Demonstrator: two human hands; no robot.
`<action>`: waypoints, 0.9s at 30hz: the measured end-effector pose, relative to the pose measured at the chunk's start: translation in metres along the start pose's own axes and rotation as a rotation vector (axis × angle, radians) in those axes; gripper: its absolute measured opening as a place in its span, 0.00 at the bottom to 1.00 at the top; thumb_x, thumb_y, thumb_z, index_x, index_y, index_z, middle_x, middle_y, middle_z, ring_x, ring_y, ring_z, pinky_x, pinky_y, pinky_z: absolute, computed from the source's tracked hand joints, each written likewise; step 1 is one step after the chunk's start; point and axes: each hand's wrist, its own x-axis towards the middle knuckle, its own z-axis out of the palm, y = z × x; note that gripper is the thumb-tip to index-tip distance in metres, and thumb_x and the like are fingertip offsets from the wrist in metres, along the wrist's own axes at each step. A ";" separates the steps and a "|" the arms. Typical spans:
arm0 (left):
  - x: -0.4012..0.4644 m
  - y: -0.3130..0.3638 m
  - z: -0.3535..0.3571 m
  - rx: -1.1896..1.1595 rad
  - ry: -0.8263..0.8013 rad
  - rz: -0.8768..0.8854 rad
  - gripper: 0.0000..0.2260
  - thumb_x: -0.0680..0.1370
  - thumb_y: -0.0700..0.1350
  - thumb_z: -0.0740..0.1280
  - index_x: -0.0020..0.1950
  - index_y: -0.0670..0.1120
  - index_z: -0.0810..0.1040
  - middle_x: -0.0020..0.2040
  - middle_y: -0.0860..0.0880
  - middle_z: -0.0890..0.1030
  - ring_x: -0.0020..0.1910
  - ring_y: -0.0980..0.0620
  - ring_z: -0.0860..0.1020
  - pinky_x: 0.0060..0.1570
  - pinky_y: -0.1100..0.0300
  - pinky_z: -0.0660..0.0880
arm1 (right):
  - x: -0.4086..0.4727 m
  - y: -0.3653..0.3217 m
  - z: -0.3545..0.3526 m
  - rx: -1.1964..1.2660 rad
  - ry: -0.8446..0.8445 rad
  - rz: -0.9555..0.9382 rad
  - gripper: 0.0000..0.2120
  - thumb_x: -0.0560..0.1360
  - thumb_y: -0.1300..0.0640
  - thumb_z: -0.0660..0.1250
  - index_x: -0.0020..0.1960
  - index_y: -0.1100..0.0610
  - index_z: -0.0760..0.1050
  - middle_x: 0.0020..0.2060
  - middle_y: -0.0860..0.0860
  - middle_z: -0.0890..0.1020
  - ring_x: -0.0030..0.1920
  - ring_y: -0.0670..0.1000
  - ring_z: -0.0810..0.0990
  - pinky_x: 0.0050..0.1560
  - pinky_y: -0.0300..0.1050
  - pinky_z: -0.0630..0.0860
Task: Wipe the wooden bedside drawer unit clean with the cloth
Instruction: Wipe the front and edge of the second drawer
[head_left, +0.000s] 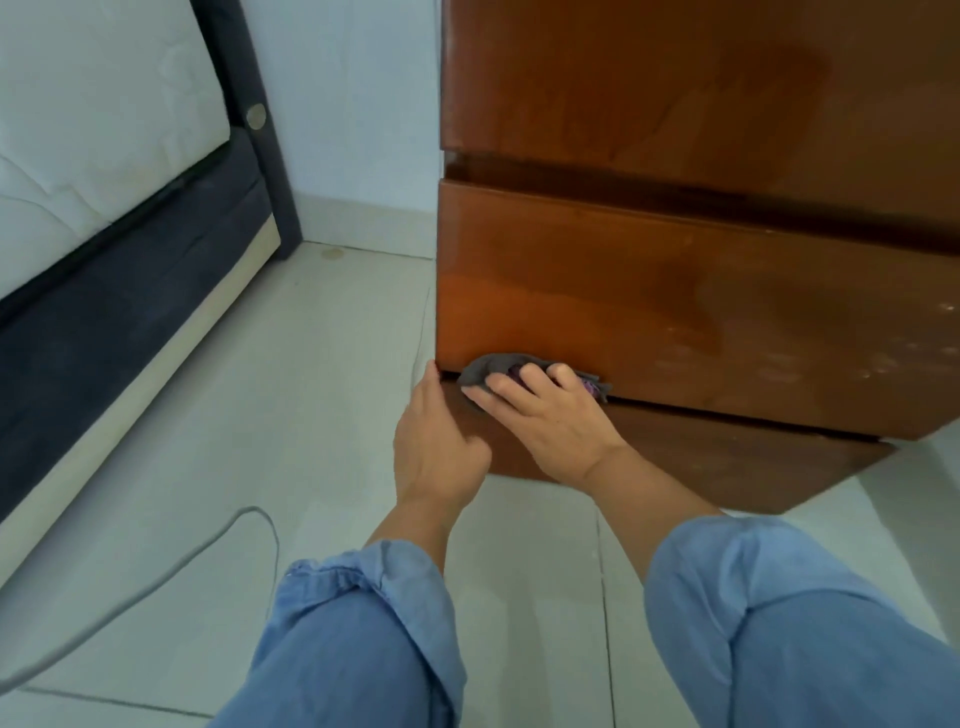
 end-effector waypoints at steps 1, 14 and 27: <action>-0.006 0.006 0.001 0.096 0.044 0.000 0.33 0.67 0.38 0.66 0.72 0.45 0.61 0.67 0.46 0.71 0.62 0.44 0.73 0.62 0.51 0.69 | -0.005 0.005 -0.009 0.006 0.018 0.043 0.29 0.71 0.60 0.54 0.72 0.51 0.61 0.61 0.51 0.69 0.50 0.56 0.66 0.46 0.51 0.66; -0.042 0.059 0.054 0.596 -0.351 0.447 0.36 0.74 0.45 0.61 0.78 0.47 0.45 0.78 0.51 0.49 0.76 0.53 0.47 0.75 0.50 0.43 | -0.080 0.110 -0.037 -0.147 0.213 0.244 0.27 0.74 0.64 0.52 0.72 0.51 0.60 0.62 0.52 0.63 0.50 0.59 0.65 0.47 0.53 0.62; -0.040 0.066 0.064 0.760 -0.265 0.537 0.35 0.74 0.52 0.60 0.77 0.46 0.47 0.78 0.48 0.54 0.76 0.52 0.52 0.74 0.50 0.44 | -0.125 0.071 -0.013 0.068 0.096 0.390 0.29 0.70 0.65 0.53 0.70 0.51 0.61 0.60 0.51 0.65 0.48 0.57 0.65 0.45 0.50 0.61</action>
